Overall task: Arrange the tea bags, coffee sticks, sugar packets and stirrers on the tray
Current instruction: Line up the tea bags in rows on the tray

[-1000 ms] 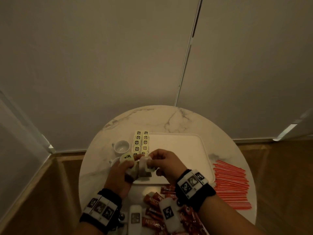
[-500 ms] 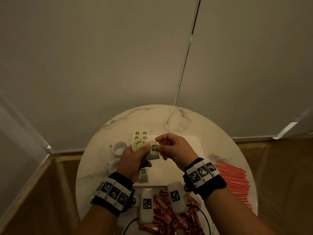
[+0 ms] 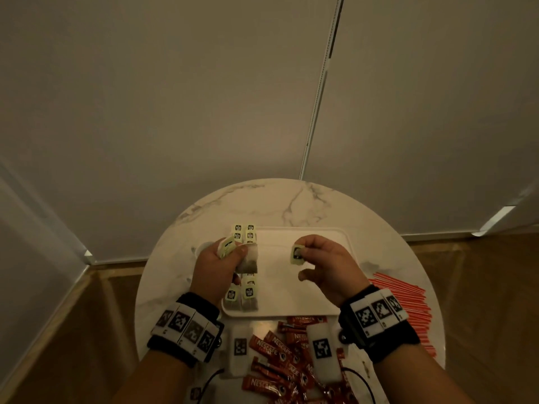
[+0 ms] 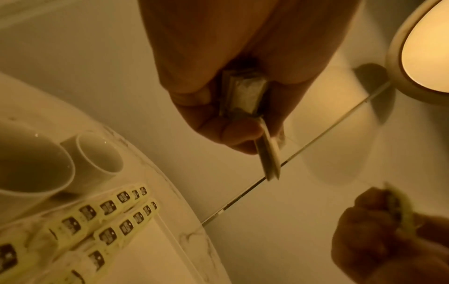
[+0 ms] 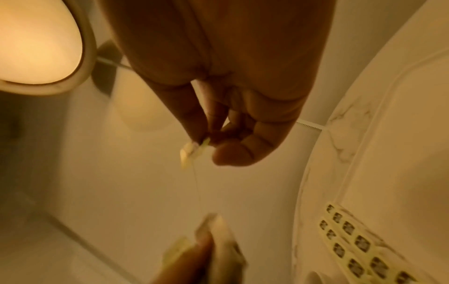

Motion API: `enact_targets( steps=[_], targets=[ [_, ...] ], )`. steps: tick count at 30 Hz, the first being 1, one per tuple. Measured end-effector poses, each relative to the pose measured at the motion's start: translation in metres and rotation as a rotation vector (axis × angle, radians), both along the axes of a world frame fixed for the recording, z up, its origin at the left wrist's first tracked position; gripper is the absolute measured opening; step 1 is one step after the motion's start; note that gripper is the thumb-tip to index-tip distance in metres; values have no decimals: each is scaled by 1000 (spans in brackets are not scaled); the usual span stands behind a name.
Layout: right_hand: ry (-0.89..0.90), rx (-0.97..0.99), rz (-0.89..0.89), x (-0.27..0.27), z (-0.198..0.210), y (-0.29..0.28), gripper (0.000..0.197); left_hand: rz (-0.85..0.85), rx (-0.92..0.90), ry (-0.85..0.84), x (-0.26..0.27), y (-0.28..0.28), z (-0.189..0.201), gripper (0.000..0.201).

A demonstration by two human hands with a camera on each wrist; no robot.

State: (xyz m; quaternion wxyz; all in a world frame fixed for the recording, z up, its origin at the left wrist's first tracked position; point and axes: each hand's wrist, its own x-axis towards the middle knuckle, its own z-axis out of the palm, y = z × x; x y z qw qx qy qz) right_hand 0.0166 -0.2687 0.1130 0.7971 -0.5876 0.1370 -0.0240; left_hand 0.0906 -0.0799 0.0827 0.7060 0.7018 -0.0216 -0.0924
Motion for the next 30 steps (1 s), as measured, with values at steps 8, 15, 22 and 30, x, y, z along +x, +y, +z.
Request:
enact_targets(
  steps=[8, 15, 22, 30],
  targets=[
    [-57, 93, -69, 4, 20, -8, 18, -216, 144, -86, -14, 6, 5, 9],
    [58, -494, 216, -12, 18, -11, 25, 7, 95, -175, -16, 22, 16, 16],
    [250, -723, 420, -25, -6, 5, 26, 6, 242, -417, -18, 23, 33, 24],
    [156, -173, -199, -17, -12, -1, 24, -140, 232, -362, -32, 21, 23, 20]
  ],
)
